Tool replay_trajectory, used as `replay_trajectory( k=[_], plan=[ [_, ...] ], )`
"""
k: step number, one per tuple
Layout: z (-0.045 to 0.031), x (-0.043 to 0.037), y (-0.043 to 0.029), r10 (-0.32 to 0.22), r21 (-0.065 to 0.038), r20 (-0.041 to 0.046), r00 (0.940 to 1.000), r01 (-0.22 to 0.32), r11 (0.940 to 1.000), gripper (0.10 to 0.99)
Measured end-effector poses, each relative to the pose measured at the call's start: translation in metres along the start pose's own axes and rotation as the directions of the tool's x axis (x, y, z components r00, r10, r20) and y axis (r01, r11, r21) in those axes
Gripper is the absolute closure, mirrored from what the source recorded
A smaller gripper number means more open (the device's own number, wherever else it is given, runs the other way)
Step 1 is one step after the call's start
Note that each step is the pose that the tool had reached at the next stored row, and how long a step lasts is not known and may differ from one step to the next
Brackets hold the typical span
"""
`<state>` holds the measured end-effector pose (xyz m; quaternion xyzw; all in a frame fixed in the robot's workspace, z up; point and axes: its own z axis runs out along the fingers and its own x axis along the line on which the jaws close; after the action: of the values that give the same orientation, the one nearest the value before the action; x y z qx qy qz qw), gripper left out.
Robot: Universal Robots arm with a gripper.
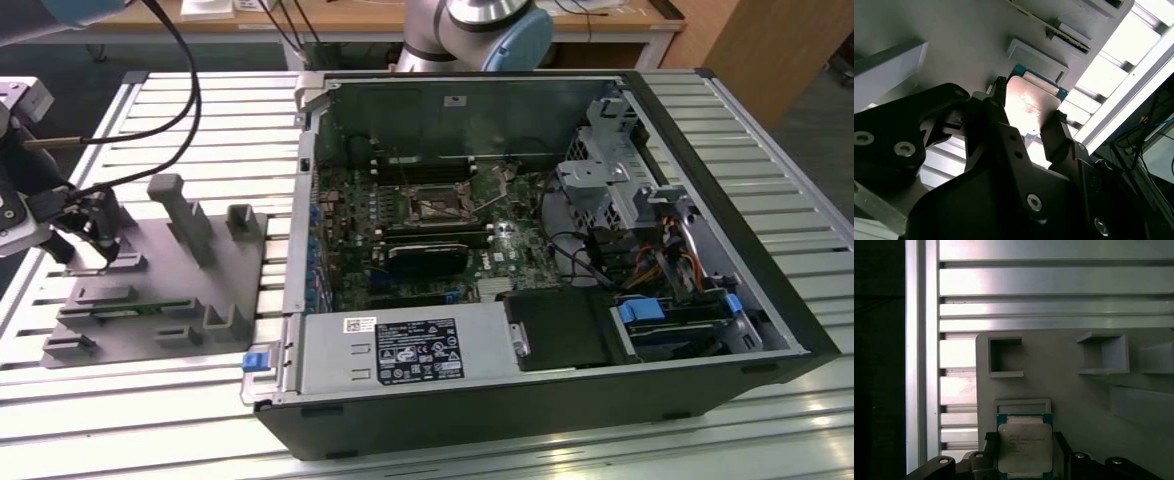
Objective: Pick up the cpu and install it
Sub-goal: 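Pick up the cpu and move it towards the insertion slot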
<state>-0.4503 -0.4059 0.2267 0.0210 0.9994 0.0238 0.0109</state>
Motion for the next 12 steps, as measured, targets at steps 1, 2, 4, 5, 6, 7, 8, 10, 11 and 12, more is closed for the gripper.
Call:
replay_trajectory(
  k=[1,2,4,5,6,7,8,10,11,12],
  plan=[
    [-0.0003,0.0000,0.0000,0.000,0.000,-0.0001,1.0000,0.000,1.0000,0.557],
    [-0.0005,0.0000,0.0000,0.000,-0.001,-0.0001,1.0000,0.000,1.0000,0.557],
    [-0.0011,0.0000,0.0000,0.000,-0.001,-0.0002,1.0000,0.000,1.0000,0.557],
    [-0.0015,0.0000,0.0000,0.000,-0.001,-0.0002,1.0000,0.000,1.0000,0.557],
    [-0.0018,0.0000,0.0000,0.000,-0.002,-0.0002,1.0000,0.000,1.0000,0.557],
    [-0.0023,0.0000,0.0001,0.000,-0.002,-0.0004,1.0000,0.000,1.0000,0.557],
    [-0.0028,0.0000,0.0001,0.000,-0.002,-0.0003,1.0000,0.000,1.0000,0.557],
    [-0.0035,-0.0001,0.0002,0.000,-0.003,-0.0001,1.0000,0.000,1.0000,0.557],
    [-0.0038,-0.0001,0.0002,0.000,-0.003,-0.0001,1.0000,0.000,1.0000,0.557],
    [-0.0041,-0.0001,0.0002,0.000,-0.003,-0.0001,1.0000,0.000,1.0000,0.557]
  ],
)
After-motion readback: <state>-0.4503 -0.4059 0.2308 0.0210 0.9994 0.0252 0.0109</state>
